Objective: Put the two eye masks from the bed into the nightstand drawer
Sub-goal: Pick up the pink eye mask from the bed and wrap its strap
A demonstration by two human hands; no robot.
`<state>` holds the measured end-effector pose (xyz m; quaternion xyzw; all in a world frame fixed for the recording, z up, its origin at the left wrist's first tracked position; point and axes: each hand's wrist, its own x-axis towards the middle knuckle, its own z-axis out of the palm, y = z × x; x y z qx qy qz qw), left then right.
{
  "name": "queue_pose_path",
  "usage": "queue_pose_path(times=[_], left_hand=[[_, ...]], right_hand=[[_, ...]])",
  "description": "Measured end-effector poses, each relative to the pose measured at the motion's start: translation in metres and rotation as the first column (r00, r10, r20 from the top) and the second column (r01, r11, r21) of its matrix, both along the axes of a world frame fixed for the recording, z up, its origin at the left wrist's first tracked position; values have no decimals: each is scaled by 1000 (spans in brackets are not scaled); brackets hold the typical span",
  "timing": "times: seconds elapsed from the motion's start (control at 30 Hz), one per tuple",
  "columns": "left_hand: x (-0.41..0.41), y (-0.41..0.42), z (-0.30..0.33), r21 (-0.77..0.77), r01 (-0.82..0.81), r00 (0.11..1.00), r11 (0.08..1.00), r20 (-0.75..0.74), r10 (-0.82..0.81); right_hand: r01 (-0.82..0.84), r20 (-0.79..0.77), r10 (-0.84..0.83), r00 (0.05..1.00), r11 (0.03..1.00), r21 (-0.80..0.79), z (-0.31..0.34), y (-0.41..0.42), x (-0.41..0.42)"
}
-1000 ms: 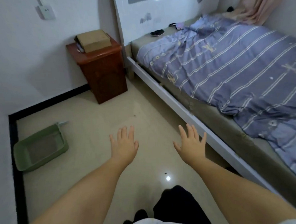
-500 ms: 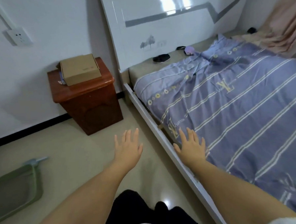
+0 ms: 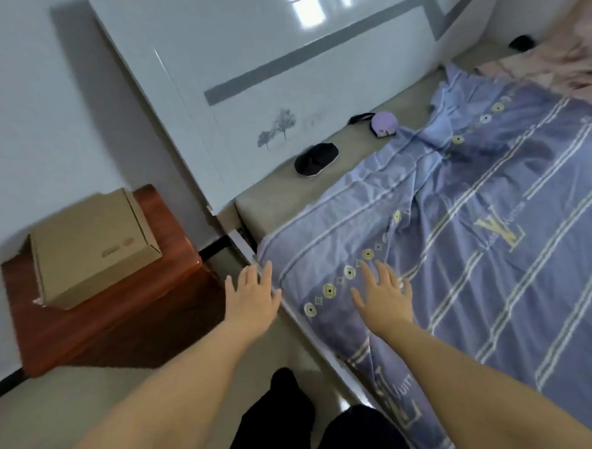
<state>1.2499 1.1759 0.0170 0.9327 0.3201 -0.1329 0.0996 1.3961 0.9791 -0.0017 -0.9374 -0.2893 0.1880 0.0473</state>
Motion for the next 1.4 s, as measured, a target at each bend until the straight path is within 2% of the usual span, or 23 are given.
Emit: queue_pose_path(times=[0.17, 0.37, 0.43, 0.53, 0.6, 0.73, 0.83, 1.07, 1.13, 1.2, 1.27, 1.33, 1.4], left_hand=[[107, 70, -27, -89, 136, 990, 987, -31, -140], [243, 140, -115, -173, 167, 986, 971, 5, -168], [285, 160, -146, -129, 199, 980, 972, 45, -194], [340, 182, -188, -19, 242, 967, 970, 87, -240], [370, 194, -211, 31, 247, 962, 969, 112, -248], [401, 221, -234, 72, 266, 946, 961, 170, -275], [406, 226, -230, 43, 249, 939, 968, 234, -252], [329, 162, -205, -69, 365, 921, 928, 171, -349], [296, 143, -188, -113, 308, 940, 945, 192, -283], [267, 135, -161, -142, 231, 943, 963, 274, -186], [242, 134, -120, -166, 247, 917, 955, 358, -175], [221, 135, -72, -253, 308, 890, 917, 417, -184], [200, 134, -20, -396, 303, 883, 867, 460, -99]], right_hand=[[65, -70, -66, 995, 998, -15, -26, 70, 87], [34, -108, -39, 993, 998, -48, -123, 157, 185], [79, -116, -82, 990, 996, -34, -159, 175, 199], [161, -18, -160, 987, 985, 58, -200, 179, 200], [161, 49, -170, 984, 975, 151, -217, 176, 195], [143, 119, -170, 978, 967, 209, -231, 176, 195], [137, 111, -162, 980, 969, 208, -232, 175, 195], [106, -38, -102, 994, 987, 122, -218, 172, 200], [76, -117, -66, 991, 993, 87, -205, 167, 204], [125, -271, -97, 958, 988, 89, -178, 163, 208], [211, -362, -122, 924, 954, 215, -135, 162, 202], [141, -333, 5, 943, 901, 411, -83, 167, 184], [61, -380, 158, 911, 862, 504, -29, 174, 160]])
